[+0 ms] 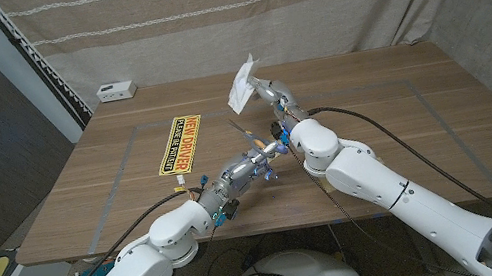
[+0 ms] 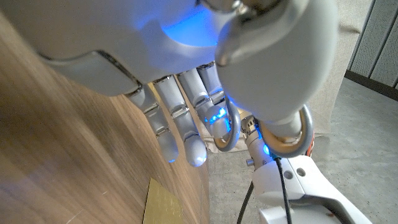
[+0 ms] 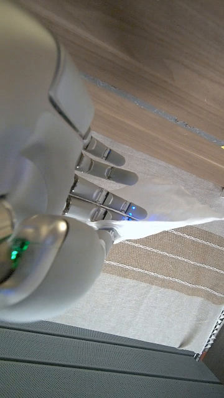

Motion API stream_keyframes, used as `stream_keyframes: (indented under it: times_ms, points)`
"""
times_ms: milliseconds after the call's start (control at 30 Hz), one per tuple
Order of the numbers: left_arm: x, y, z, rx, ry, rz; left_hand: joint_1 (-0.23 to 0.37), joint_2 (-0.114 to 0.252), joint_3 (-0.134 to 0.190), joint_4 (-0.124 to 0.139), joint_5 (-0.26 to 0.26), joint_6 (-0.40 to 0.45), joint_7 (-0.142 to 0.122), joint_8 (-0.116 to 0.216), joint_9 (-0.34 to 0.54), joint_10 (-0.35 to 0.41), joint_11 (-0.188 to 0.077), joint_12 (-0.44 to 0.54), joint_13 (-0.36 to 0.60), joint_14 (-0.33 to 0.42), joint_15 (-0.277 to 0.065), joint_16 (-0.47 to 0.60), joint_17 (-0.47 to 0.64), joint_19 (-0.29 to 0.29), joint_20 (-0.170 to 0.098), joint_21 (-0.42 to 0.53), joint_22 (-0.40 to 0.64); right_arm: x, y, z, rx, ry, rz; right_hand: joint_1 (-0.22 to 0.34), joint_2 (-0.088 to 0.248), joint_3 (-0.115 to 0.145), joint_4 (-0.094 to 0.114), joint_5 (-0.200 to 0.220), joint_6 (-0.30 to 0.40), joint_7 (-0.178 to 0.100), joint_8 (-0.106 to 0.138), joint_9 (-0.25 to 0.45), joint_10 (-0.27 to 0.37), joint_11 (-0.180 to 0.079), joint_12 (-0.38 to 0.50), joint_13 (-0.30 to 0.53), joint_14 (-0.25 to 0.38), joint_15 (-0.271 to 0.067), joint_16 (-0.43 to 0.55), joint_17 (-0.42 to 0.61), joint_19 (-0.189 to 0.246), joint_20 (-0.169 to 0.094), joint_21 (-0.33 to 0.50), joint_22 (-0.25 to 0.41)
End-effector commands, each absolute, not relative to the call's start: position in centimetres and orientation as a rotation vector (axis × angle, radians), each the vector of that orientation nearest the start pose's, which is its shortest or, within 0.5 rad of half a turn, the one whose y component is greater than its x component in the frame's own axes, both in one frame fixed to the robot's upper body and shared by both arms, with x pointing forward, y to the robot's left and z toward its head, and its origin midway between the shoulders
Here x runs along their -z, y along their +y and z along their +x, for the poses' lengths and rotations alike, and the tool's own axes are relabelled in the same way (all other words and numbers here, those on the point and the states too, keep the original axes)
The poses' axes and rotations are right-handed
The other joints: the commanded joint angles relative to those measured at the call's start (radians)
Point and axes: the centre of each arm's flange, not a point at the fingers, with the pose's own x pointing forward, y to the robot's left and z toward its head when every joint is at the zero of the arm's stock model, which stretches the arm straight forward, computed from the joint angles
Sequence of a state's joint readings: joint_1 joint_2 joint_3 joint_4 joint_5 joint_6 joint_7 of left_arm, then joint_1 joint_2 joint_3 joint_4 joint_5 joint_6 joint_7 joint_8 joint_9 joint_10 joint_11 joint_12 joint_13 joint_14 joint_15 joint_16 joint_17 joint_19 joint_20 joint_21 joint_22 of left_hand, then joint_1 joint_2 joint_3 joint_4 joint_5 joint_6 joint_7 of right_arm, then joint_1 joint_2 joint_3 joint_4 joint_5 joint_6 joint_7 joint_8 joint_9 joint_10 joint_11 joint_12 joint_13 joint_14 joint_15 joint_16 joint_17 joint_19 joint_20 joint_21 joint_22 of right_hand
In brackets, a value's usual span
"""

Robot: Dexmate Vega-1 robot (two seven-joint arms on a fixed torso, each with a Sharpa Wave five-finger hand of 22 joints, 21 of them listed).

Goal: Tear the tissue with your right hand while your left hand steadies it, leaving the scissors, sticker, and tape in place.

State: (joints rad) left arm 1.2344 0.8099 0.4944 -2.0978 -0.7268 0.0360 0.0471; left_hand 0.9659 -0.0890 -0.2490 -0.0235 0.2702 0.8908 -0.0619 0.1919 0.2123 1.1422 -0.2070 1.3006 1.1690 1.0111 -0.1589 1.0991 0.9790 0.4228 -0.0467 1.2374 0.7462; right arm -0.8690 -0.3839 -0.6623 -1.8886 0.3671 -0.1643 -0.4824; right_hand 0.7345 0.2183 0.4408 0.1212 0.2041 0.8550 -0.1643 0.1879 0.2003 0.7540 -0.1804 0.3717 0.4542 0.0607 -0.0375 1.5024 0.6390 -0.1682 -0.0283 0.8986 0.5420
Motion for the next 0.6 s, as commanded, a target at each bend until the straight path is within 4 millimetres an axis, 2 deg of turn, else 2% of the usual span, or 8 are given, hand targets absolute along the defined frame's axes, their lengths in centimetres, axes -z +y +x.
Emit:
stream_keyframes:
  times_ms: [33,600]
  points:
    - [11.3,13.8,48.3,0.673,-0.321,0.088,-0.011,-0.001,-0.005,0.003,0.004,0.004,0.008,0.001,0.001,-0.001,-0.004,0.004,0.000,0.005,-0.050,0.011,0.003,-0.007,-0.089,0.008,-0.002,-0.2,-4.9,54.2,-0.219,-0.619,-0.156,0.011,-0.003,0.008,-0.003,0.006,-0.004,0.002,0.000,-0.001,0.002,0.006,-0.001,-0.001,0.002,-0.171,0.006,-0.003,-0.030,0.006,0.006,-0.002]
    - [10.9,13.7,47.8,0.681,-0.327,0.157,-0.012,0.001,-0.005,0.002,0.007,0.019,0.009,0.003,0.002,-0.005,-0.001,0.010,0.002,-0.006,-0.051,0.020,-0.011,-0.017,-0.088,0.033,-0.021,-0.9,-5.8,55.3,-0.335,-0.530,-0.119,0.018,-0.002,0.012,-0.005,0.007,-0.010,-0.009,-0.001,-0.002,-0.005,-0.008,-0.009,-0.006,-0.016,-0.170,0.010,-0.016,-0.045,0.006,0.006,-0.012]
